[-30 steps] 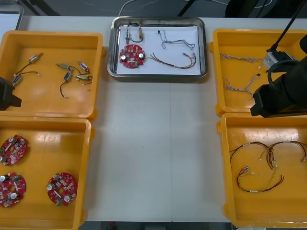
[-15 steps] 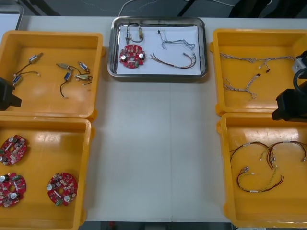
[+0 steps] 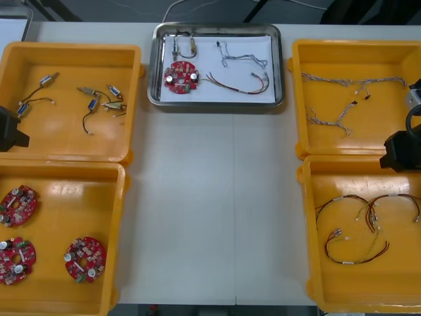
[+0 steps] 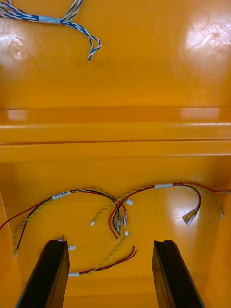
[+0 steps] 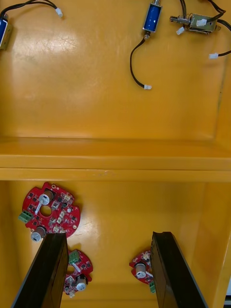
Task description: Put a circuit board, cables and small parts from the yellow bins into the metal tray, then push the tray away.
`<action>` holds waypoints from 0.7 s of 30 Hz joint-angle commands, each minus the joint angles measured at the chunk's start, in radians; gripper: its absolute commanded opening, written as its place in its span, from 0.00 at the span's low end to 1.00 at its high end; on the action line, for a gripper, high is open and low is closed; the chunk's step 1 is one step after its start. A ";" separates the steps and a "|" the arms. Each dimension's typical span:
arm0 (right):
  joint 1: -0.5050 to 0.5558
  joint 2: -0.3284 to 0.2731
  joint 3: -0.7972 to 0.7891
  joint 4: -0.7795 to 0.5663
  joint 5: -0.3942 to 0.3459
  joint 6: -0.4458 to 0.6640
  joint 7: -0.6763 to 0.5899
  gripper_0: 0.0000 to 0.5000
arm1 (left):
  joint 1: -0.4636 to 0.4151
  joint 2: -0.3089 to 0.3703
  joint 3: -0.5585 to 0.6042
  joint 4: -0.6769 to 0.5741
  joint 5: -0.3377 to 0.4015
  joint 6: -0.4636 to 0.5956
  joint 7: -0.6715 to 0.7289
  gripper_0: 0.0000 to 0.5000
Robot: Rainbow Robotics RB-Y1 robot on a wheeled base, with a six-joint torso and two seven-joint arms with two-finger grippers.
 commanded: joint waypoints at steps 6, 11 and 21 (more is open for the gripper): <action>0.054 0.037 -0.050 0.020 0.031 -0.047 0.038 1.00 | 0.015 0.025 -0.011 -0.023 -0.008 -0.003 0.092 1.00; 0.056 0.056 -0.050 0.020 0.036 -0.049 0.052 1.00 | 0.015 0.025 -0.011 -0.023 -0.008 -0.003 0.092 1.00; 0.059 0.066 -0.049 0.020 0.036 -0.050 0.071 1.00 | 0.015 0.025 -0.011 -0.023 -0.008 -0.003 0.092 1.00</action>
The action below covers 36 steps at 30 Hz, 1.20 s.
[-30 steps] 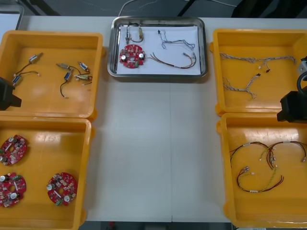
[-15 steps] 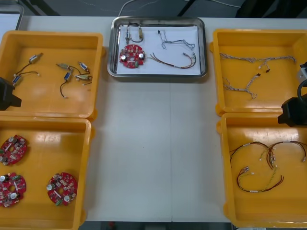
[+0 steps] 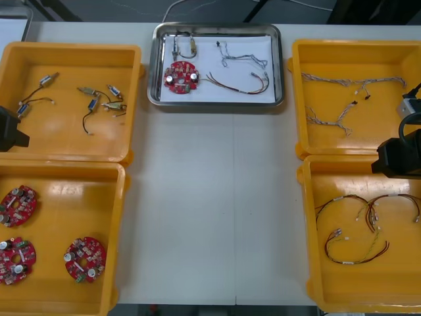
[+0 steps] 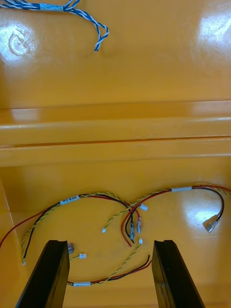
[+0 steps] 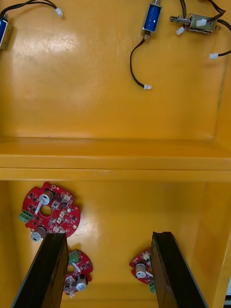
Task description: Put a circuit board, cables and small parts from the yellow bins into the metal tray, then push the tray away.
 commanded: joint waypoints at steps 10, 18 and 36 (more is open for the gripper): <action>0.013 0.008 -0.033 -0.004 0.010 -0.007 0.059 1.00 | 0.015 0.025 -0.011 -0.023 -0.008 -0.003 0.092 1.00; 0.013 0.008 -0.033 -0.004 0.010 -0.007 0.059 1.00 | 0.015 0.025 -0.011 -0.023 -0.008 -0.003 0.092 1.00; 0.013 0.008 -0.033 -0.004 0.010 -0.007 0.059 1.00 | 0.015 0.025 -0.011 -0.023 -0.008 -0.003 0.092 1.00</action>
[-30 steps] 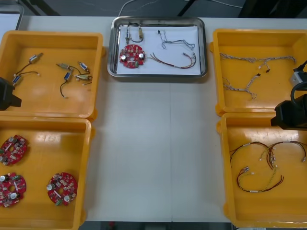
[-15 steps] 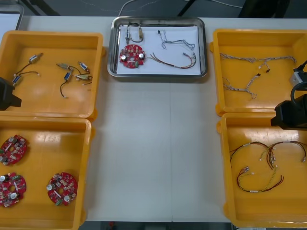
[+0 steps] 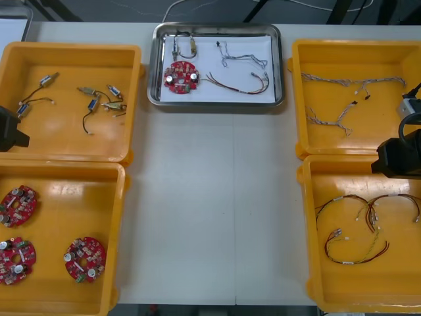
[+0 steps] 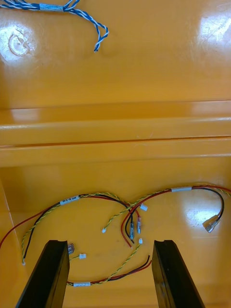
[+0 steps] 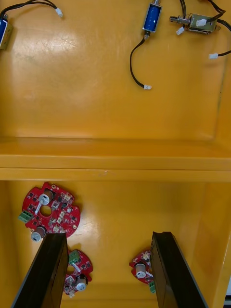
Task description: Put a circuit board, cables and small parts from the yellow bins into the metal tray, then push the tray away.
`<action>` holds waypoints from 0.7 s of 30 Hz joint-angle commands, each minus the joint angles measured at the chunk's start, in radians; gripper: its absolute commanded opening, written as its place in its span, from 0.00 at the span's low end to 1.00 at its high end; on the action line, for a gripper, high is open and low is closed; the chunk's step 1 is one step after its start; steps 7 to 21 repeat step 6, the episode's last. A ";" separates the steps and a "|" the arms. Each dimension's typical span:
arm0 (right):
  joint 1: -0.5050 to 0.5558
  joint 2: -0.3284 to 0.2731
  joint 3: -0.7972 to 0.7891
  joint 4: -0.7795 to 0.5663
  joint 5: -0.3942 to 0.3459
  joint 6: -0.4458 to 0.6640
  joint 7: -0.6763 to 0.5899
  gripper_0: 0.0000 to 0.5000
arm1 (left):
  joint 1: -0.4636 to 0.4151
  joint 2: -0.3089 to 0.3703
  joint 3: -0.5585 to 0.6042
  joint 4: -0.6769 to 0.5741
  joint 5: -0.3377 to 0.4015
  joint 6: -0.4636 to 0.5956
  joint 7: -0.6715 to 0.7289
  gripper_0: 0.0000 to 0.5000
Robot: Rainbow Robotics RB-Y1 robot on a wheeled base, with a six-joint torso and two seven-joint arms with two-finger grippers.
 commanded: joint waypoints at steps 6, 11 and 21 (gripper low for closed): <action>0.013 0.008 -0.033 -0.004 0.009 -0.007 0.059 1.00 | 0.015 0.025 -0.011 -0.023 -0.008 -0.003 0.092 1.00; 0.013 0.008 -0.033 -0.004 0.009 -0.007 0.059 1.00 | 0.015 0.025 -0.011 -0.023 -0.008 -0.003 0.092 1.00; 0.013 0.008 -0.033 -0.004 0.009 -0.007 0.059 1.00 | 0.015 0.025 -0.011 -0.023 -0.008 -0.003 0.092 1.00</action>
